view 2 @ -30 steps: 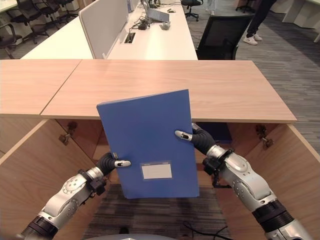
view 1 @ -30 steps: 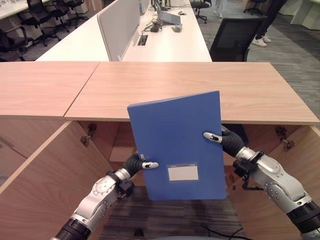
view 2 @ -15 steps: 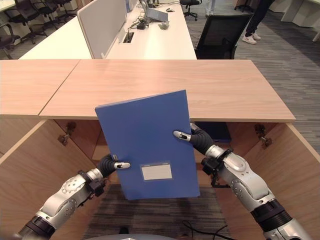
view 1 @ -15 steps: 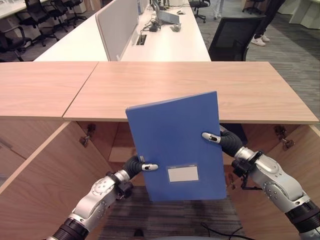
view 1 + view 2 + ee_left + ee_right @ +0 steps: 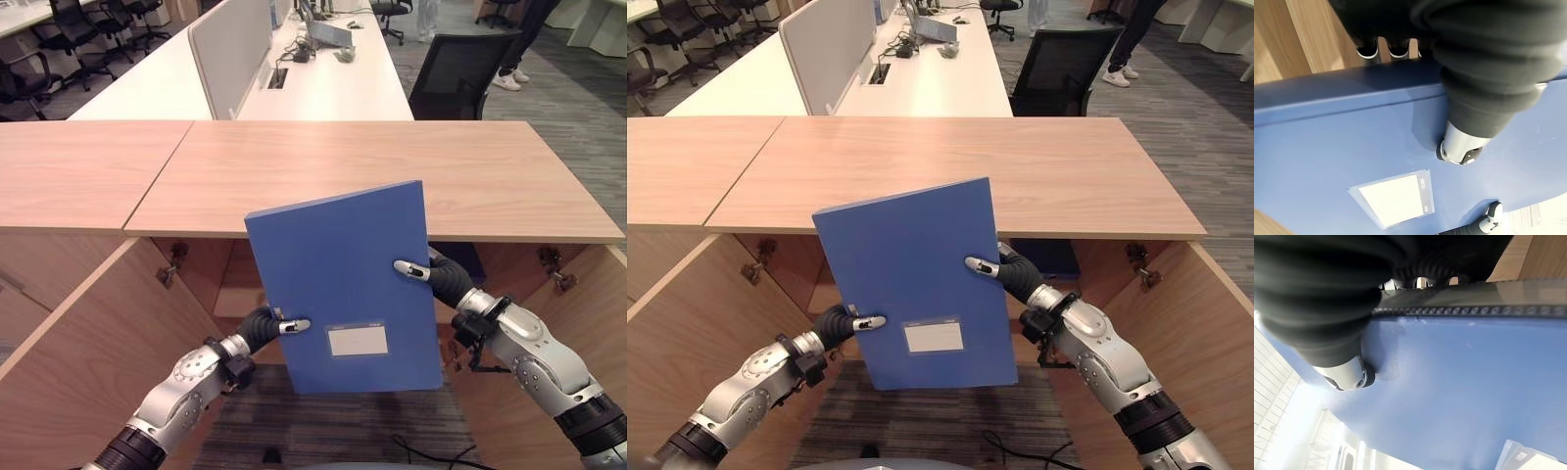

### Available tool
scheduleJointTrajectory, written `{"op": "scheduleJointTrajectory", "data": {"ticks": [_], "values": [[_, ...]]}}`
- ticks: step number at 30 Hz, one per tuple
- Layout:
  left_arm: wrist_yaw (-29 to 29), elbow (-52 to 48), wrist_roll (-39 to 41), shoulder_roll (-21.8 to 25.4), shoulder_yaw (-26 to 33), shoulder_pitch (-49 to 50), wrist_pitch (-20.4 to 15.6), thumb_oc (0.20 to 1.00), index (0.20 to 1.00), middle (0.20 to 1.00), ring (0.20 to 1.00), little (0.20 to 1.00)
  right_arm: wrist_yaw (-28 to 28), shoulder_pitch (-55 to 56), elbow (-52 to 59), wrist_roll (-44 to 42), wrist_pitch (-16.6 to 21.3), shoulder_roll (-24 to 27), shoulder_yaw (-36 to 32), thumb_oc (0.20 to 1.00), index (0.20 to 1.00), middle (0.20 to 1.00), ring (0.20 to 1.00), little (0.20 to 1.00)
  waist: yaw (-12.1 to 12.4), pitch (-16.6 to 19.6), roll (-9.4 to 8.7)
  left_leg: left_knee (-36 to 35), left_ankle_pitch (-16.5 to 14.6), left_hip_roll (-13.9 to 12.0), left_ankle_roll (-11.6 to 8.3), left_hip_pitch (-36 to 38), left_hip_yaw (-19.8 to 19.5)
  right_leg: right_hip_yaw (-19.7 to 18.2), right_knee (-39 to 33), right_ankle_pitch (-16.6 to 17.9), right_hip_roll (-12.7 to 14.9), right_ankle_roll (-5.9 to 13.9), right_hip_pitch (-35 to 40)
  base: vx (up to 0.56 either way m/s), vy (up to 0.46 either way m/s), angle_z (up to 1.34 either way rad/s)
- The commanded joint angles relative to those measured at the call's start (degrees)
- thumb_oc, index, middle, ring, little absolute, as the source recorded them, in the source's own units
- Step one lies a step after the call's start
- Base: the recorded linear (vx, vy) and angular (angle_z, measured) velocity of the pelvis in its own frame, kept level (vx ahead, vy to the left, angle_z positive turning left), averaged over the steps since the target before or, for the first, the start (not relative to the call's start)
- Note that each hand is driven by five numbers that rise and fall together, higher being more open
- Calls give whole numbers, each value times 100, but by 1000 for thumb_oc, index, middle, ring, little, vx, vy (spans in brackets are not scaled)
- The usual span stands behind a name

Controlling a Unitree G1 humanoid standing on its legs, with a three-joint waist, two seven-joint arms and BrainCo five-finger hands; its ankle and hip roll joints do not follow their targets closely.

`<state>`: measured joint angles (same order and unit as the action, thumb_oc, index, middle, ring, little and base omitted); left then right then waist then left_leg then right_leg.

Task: Put the empty folder in the office cabinet

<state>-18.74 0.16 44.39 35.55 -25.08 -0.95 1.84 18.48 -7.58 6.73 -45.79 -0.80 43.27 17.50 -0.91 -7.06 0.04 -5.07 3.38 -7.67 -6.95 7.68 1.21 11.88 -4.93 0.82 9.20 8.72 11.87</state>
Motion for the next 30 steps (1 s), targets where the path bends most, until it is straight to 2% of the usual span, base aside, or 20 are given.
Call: {"op": "scheduleJointTrajectory", "data": {"ticks": [1, 16, 17, 18, 23, 30], "values": [[-260, -230, 39, -226, -162, -468, -293, 200, 200, 200, 200, 200, 312, -310, 488, -49, 177, -382, 226, 200, 200, 200, 200, 200, 55, 131, -199, 96, -433, 82, 132, 32, -19, -221, 722, -447, -1, 73, -446, 0, 0, 0], [-181, -193, 92, -471, 26, -390, -298, 200, 200, 200, 200, 200, 302, -272, 417, 205, 149, -583, 66, 200, 200, 200, 200, 200, 86, 145, -234, 111, -448, 88, 159, 50, -49, -215, 768, -474, -15, 58, -422, 0, 0, 0], [-181, -193, 91, -471, 26, -390, -297, 200, 200, 200, 200, 200, 302, -271, 417, 206, 149, -583, 67, 473, 473, 473, 473, 473, 85, 145, -234, 111, -448, 88, 160, 50, -50, -214, 768, -475, -15, 58, -421, 0, 0, 0], [-190, -207, 103, -481, 59, -370, -300, 200, 200, 200, 200, 200, 301, -277, 408, 304, 167, -571, 58, 1000, 1000, 1000, 1000, 1000, 90, 145, -235, 113, -449, 86, 160, 53, -49, -204, 776, -474, -11, 61, -421, 0, 0, 0], [-239, -214, 30, -480, 138, -312, -320, 200, 200, 200, 200, 200, 353, -224, 344, 600, 169, -504, -50, 1000, 1000, 1000, 1000, 1000, 100, 152, -246, 119, -458, 91, 164, 54, -59, -200, 789, -480, -6, 64, -418, 0, 0, 0], [-542, -393, -371, -151, 344, -282, -366, 200, 200, 200, 200, 200, 647, 58, -326, 1224, 114, -47, -393, 1000, 1000, 1000, 1000, 1000, 127, 171, -284, 114, -461, 86, 157, 51, -72, -157, 792, -480, 5, 79, -407, 0, 0, 0]]}}
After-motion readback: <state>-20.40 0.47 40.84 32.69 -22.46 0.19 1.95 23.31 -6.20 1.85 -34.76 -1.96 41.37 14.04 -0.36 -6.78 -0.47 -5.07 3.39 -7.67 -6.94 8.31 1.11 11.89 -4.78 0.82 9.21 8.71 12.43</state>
